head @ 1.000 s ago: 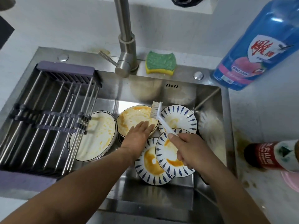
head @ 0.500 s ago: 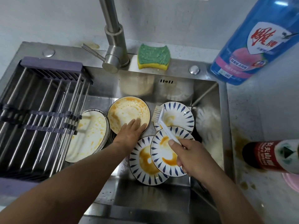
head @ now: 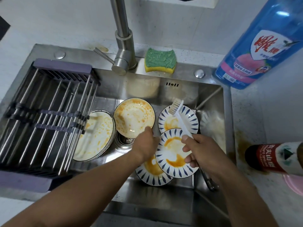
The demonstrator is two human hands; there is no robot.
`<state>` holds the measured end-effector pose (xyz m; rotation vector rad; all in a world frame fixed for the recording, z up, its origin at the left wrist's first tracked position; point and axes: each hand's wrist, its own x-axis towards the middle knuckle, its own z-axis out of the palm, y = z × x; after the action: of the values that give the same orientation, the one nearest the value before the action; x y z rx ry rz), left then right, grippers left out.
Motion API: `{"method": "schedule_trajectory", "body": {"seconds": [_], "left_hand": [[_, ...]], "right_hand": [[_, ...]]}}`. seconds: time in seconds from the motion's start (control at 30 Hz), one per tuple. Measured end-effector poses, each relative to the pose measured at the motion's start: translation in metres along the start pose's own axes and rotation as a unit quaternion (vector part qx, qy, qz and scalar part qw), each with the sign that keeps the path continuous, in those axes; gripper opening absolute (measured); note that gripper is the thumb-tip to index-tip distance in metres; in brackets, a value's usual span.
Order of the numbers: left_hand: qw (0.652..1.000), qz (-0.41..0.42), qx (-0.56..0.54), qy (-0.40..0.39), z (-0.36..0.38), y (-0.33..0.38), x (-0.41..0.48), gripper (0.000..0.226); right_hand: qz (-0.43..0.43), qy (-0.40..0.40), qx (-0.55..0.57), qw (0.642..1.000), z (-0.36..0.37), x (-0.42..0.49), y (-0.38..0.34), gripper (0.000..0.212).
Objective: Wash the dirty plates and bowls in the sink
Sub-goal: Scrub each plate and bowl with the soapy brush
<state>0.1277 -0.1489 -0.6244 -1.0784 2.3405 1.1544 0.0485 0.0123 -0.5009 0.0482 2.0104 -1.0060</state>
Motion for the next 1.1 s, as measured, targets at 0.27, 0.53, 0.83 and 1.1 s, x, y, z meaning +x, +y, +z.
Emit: {"method": "schedule_trajectory", "body": {"seconds": [0.27,0.53,0.83,1.1], "left_hand": [[0.939,-0.14,-0.26,-0.177,0.025,-0.007,-0.007,0.042],[0.892,-0.145,-0.371,-0.212,-0.028,-0.002,-0.019,0.039],[0.835,-0.115,-0.494,-0.213,-0.119,0.005,-0.06,0.047],[0.815,-0.085,-0.517,-0.25,-0.164,-0.007,-0.105,0.048]], "right_hand": [[-0.007,0.012,-0.05,0.999,-0.016,-0.004,0.001,0.011],[-0.074,0.017,-0.238,0.968,-0.02,-0.022,-0.016,0.031],[-0.139,0.04,-0.589,0.795,-0.018,-0.09,-0.061,0.037],[-0.171,0.089,-0.621,0.759,-0.002,-0.121,-0.105,0.032]]}}
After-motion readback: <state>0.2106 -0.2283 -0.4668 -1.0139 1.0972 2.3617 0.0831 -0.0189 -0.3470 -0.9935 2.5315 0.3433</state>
